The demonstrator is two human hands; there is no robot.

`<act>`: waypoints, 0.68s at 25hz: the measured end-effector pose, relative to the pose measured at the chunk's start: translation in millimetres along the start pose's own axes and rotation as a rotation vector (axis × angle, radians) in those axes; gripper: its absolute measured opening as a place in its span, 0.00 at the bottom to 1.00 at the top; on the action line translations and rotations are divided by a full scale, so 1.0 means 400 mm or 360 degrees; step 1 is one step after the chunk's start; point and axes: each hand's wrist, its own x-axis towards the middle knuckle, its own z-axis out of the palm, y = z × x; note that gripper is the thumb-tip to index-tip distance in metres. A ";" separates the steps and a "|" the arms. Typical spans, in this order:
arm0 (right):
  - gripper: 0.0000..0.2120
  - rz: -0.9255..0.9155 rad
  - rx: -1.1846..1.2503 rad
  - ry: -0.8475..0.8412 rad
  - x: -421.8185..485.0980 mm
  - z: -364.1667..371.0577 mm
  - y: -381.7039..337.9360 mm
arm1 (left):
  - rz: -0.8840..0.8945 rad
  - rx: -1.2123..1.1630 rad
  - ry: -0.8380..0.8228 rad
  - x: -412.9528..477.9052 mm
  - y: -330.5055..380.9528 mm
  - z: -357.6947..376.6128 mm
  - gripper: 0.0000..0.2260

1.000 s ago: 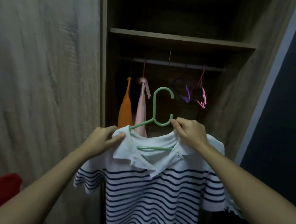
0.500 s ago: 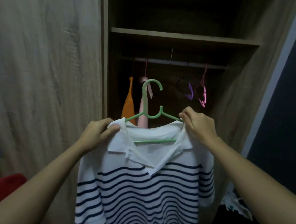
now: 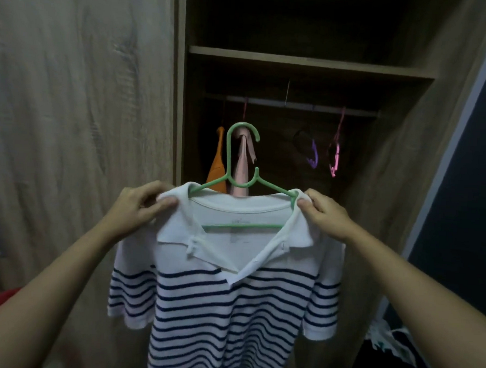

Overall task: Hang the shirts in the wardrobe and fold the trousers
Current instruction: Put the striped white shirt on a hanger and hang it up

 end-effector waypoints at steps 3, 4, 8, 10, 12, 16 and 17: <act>0.10 -0.0034 0.0085 0.0077 0.009 -0.002 -0.023 | -0.0044 0.0216 -0.0162 0.013 -0.010 -0.015 0.15; 0.08 -0.0063 0.0130 0.0058 0.013 -0.008 -0.026 | -0.0030 0.0232 -0.0158 0.012 -0.012 -0.014 0.13; 0.17 -0.0123 -0.0073 -0.0035 0.013 -0.007 -0.025 | 0.0014 0.0156 -0.0109 -0.024 -0.037 0.006 0.17; 0.18 -0.0071 -0.0060 -0.0014 0.015 -0.005 -0.025 | 0.0037 0.0166 -0.0157 -0.024 -0.033 0.003 0.20; 0.18 -0.0049 -0.0151 0.0005 0.022 -0.013 -0.031 | 0.0042 0.0112 -0.0209 -0.008 -0.008 -0.009 0.19; 0.23 -0.0092 -0.0182 0.0342 0.045 0.006 -0.099 | -0.0059 0.0245 -0.0102 0.034 0.075 0.004 0.14; 0.20 0.0020 0.0043 0.0316 0.049 0.021 -0.131 | -0.0104 0.0371 -0.0093 0.039 0.096 0.026 0.14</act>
